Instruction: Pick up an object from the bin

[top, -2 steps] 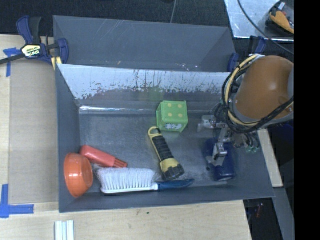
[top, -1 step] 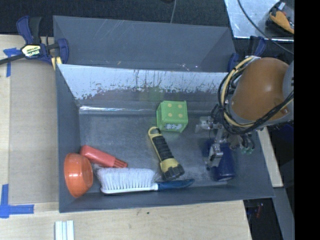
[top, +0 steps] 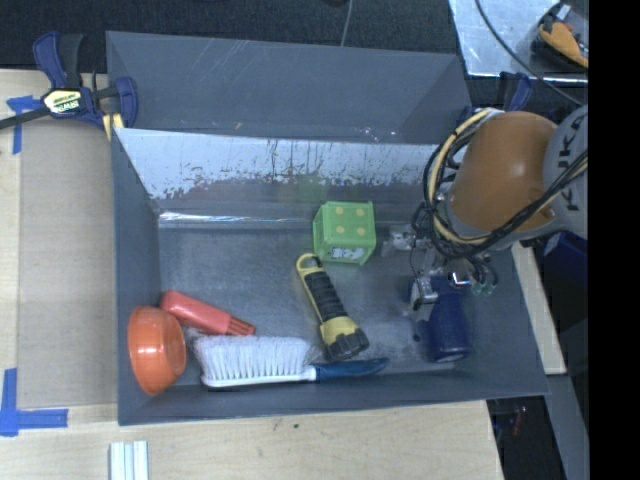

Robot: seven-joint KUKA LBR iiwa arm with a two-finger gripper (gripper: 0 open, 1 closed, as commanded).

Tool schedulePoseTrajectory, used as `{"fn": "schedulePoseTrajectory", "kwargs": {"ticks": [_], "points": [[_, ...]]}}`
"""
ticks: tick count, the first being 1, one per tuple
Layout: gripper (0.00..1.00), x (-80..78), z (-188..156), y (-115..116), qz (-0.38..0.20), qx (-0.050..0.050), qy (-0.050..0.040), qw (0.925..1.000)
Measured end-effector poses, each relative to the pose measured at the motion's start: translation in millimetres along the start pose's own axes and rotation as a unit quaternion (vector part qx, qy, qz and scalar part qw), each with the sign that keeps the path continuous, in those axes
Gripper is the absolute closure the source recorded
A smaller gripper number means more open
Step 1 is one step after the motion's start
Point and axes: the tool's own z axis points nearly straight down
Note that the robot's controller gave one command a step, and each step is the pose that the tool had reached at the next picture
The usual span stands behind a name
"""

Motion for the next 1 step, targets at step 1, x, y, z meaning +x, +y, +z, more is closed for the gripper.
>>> {"fn": "schedulePoseTrajectory", "kwargs": {"ticks": [1], "points": [[0.00,31.3,-4.0,17.7,0.022,0.000,-0.0013,0.9998]]}}
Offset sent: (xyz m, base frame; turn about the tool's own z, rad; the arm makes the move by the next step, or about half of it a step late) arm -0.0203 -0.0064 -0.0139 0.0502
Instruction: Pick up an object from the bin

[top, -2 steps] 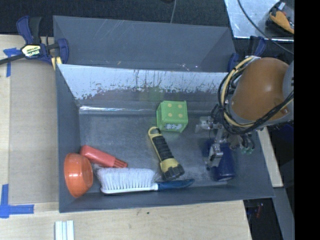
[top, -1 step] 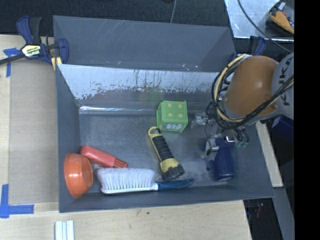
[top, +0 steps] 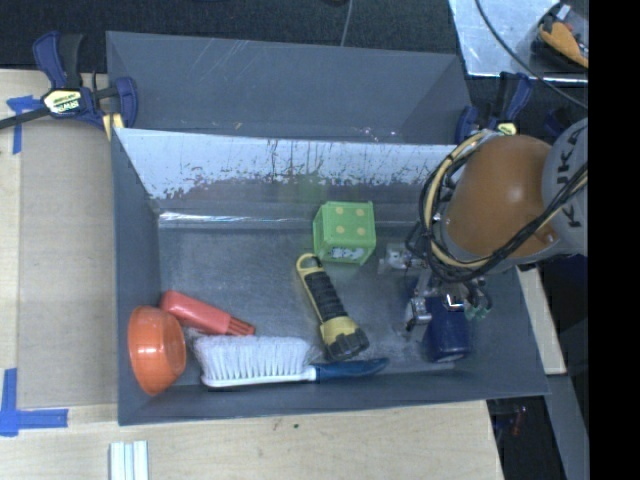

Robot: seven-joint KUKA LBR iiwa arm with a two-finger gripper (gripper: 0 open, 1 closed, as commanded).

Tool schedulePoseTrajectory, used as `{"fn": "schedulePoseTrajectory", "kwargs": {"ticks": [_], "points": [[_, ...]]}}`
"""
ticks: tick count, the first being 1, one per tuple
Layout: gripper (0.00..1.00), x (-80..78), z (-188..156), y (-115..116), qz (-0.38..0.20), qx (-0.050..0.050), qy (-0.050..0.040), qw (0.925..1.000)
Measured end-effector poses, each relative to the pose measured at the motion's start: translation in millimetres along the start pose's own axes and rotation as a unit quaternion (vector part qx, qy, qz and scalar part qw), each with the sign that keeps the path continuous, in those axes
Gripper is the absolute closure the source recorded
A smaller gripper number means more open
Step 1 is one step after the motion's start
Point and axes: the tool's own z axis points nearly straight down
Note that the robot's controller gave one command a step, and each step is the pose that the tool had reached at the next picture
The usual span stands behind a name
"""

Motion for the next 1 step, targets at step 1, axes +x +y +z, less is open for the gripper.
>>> {"fn": "schedulePoseTrajectory", "kwargs": {"ticks": [1], "points": [[0.00,-11.9,17.7,-23.3,0.004,0.001,-0.0015,1.0000]]}}
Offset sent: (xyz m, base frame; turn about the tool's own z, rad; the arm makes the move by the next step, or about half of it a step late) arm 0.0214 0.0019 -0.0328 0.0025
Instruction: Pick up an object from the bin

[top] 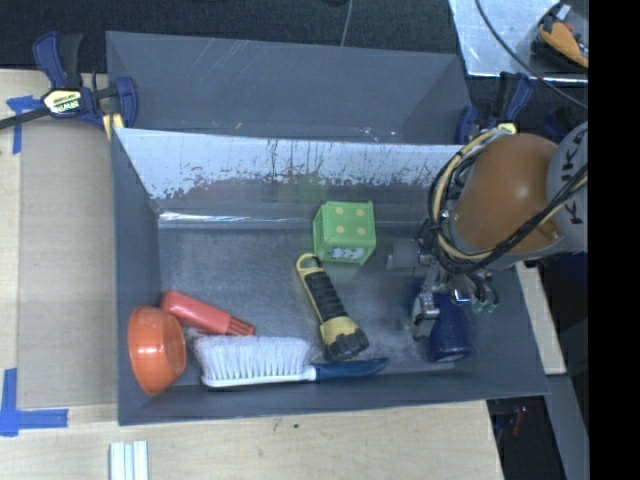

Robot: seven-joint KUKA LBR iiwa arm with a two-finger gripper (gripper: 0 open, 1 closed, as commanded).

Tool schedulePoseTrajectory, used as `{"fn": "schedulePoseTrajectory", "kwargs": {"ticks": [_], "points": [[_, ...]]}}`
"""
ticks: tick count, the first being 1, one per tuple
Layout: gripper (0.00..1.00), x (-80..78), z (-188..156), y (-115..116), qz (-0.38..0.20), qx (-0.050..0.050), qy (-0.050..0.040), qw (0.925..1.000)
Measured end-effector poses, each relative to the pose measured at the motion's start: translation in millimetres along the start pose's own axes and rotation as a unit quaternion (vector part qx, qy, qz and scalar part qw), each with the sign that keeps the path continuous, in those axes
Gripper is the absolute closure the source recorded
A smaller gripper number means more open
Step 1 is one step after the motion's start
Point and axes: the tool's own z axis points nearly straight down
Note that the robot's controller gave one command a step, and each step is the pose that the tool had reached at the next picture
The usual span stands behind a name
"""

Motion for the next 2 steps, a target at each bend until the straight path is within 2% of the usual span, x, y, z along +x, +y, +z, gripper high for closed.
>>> {"fn": "schedulePoseTrajectory", "kwargs": {"ticks": [1,2], "points": [[0.00,-9.2,16,26,-0.004,-0.001,-0.0004,1.0000],[0.00,-26.7,-87,-3,0.005,0.000,-0.0007,1.0000]]}}
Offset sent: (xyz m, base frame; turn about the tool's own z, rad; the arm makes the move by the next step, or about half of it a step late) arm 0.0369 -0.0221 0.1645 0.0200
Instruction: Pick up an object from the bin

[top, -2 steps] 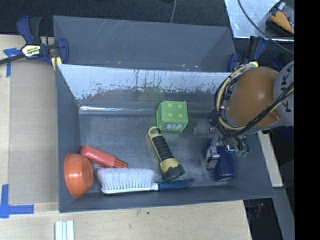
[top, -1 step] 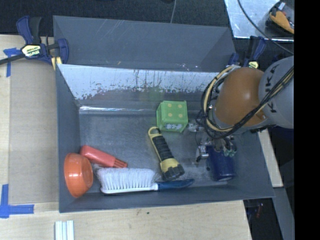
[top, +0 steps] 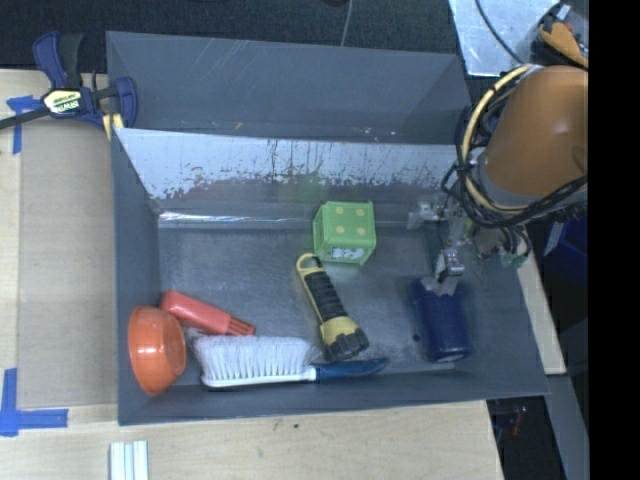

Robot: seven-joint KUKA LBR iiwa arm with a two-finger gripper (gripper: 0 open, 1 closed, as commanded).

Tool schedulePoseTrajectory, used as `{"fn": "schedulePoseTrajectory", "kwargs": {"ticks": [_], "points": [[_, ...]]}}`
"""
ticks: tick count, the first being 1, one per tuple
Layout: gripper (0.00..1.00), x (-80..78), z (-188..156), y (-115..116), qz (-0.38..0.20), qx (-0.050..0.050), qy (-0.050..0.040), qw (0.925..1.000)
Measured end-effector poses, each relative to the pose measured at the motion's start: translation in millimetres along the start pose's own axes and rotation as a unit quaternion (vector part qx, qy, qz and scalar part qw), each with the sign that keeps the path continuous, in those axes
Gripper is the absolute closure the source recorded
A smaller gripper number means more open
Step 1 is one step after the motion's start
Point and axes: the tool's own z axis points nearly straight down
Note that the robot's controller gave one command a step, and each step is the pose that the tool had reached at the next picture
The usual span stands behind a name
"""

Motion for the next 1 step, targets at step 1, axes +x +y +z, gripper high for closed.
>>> {"fn": "schedulePoseTrajectory", "kwargs": {"ticks": [1], "points": [[0.00,-20.4,76.7,9.0,-0.004,-0.001,-0.0011,1.0000]]}}
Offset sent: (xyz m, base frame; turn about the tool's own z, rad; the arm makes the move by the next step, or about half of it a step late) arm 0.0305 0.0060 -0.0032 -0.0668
